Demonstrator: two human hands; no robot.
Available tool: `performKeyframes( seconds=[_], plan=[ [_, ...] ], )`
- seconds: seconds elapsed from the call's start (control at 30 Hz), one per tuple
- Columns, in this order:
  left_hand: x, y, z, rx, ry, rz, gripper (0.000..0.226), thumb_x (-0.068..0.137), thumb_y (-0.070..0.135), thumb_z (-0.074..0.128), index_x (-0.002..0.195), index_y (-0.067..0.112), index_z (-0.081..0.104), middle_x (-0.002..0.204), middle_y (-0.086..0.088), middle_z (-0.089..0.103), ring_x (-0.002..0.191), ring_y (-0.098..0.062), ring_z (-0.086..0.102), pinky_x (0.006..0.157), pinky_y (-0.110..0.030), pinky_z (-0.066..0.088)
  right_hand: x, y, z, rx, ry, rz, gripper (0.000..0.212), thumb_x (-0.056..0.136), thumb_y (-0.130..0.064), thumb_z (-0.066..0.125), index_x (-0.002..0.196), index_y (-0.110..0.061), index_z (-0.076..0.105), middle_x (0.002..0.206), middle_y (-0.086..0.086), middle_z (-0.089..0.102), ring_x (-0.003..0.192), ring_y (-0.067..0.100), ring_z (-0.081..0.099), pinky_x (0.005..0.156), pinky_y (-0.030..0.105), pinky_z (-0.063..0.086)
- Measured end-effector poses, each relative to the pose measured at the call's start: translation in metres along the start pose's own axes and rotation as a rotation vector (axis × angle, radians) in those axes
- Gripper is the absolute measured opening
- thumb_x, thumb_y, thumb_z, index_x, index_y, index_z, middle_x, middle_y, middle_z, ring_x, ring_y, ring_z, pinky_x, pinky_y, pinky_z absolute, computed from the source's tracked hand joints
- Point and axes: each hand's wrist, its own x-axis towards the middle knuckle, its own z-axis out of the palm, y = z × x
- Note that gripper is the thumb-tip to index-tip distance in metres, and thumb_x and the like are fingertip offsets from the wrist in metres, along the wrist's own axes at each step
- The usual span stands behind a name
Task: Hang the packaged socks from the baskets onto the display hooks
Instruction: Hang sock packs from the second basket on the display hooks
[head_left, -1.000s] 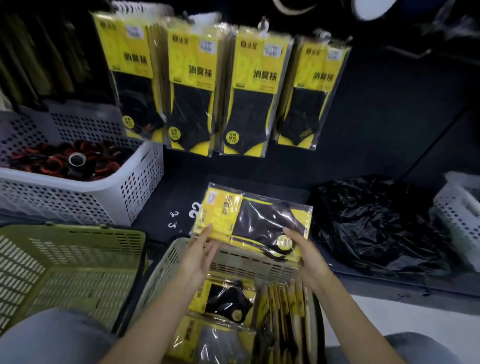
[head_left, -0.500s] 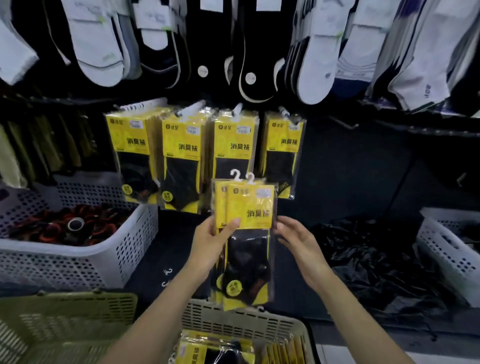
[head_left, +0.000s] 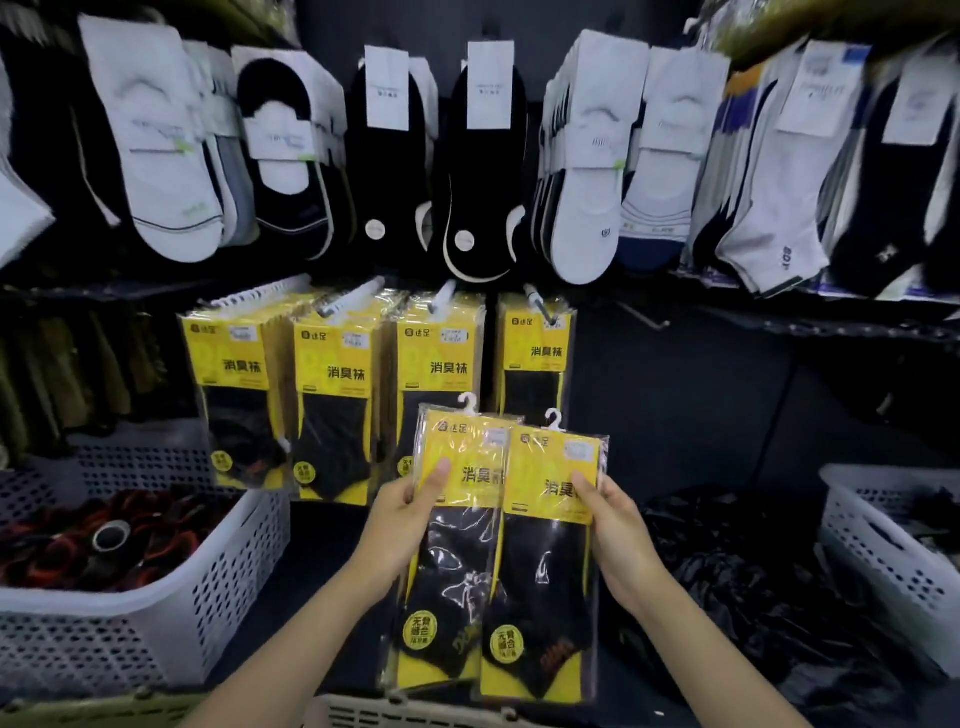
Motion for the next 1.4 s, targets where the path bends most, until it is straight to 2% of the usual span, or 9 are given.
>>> performKeyframes(
  seconds=[0.1,0.13,0.2,0.37,0.73,0.87,1.03,1.2,1.4],
  plan=[
    [0.019,0.011,-0.015,-0.011,0.048,0.083,0.046,0.082,0.052,0.049,0.062,0.012,0.06,0.049,0.004,0.057,0.05,0.007,0.053,0.052,-0.002,0.039,0.018,-0.024,-0.009,-0.04,0.062,-0.066,0.02,0.097,-0.021,0.05,0.108,-0.016,0.066,0.102,0.002,0.074,0.095,0.017,0.071,0.081,0.03,0.053],
    [0.023,0.019,-0.018,-0.001,0.083,0.097,0.056,0.084,0.051,0.049,0.092,-0.004,0.052,0.055,0.0,0.06,0.055,0.007,0.056,0.055,-0.002,0.04,0.026,-0.034,-0.01,-0.058,0.071,-0.095,0.019,0.097,-0.021,0.05,0.108,-0.018,0.065,0.101,0.001,0.075,0.093,0.015,0.071,0.079,0.029,0.053],
    [0.036,0.029,-0.024,0.031,0.126,0.129,0.029,0.085,0.053,0.048,0.08,0.025,0.053,0.069,0.006,0.058,0.065,-0.003,0.053,0.059,-0.011,0.04,0.04,-0.054,-0.009,-0.098,0.085,-0.147,0.018,0.097,-0.02,0.05,0.105,-0.021,0.065,0.098,-0.002,0.075,0.09,0.011,0.071,0.076,0.026,0.053],
    [0.053,0.047,-0.025,0.052,0.221,0.156,0.052,0.077,0.061,0.048,0.057,0.02,0.024,0.041,0.01,0.022,0.038,-0.003,0.024,0.049,-0.018,0.025,0.07,-0.087,0.005,-0.24,0.057,-0.288,0.013,0.096,-0.02,0.052,0.101,-0.026,0.064,0.096,-0.007,0.072,0.085,0.0,0.069,0.065,0.013,0.052],
    [0.06,0.056,-0.016,-0.015,0.254,0.156,0.051,0.089,0.049,0.05,0.057,0.019,0.022,0.038,0.01,0.021,0.037,-0.004,0.025,0.058,-0.021,0.032,0.108,-0.08,0.017,-0.277,0.004,-0.247,0.013,0.096,-0.021,0.054,0.104,-0.023,0.063,0.099,-0.007,0.07,0.087,0.002,0.067,0.064,0.011,0.052],
    [0.064,0.056,-0.012,-0.042,0.273,0.147,0.051,0.089,0.047,0.051,0.056,0.019,0.024,0.037,0.01,0.023,0.036,-0.003,0.027,0.06,-0.02,0.033,0.133,-0.072,0.024,-0.278,0.107,-0.199,0.015,0.095,-0.022,0.056,0.105,-0.015,0.065,0.098,-0.002,0.07,0.087,0.005,0.066,0.065,0.013,0.05],
    [0.068,0.053,-0.01,-0.062,0.269,0.13,0.052,0.086,0.05,0.053,0.055,0.02,0.023,0.04,0.011,0.021,0.038,-0.003,0.024,0.061,-0.019,0.033,0.162,-0.06,0.026,-0.239,0.348,-0.06,0.032,0.084,-0.03,0.071,0.106,-0.007,0.067,0.107,0.007,0.068,0.103,0.022,0.061,0.096,0.038,0.05],
    [0.07,0.048,-0.009,-0.075,0.259,0.105,0.054,0.086,0.05,0.055,0.051,0.022,0.024,0.039,0.011,0.021,0.038,-0.003,0.024,0.059,-0.021,0.033,0.161,-0.054,0.02,-0.17,0.561,-0.05,0.026,0.084,-0.016,0.071,0.107,-0.005,0.064,0.108,0.011,0.066,0.088,0.016,0.057,0.081,0.029,0.048],
    [0.07,0.042,0.0,-0.118,0.191,0.08,0.042,0.079,0.057,0.056,0.081,0.015,0.055,0.073,-0.003,0.049,0.062,-0.009,0.043,0.057,-0.015,0.032,0.106,-0.06,0.043,-0.071,0.124,-0.056,0.02,0.097,-0.023,0.051,0.106,-0.009,0.062,0.096,0.005,0.067,0.082,0.014,0.066,0.068,0.021,0.055]
  ],
)
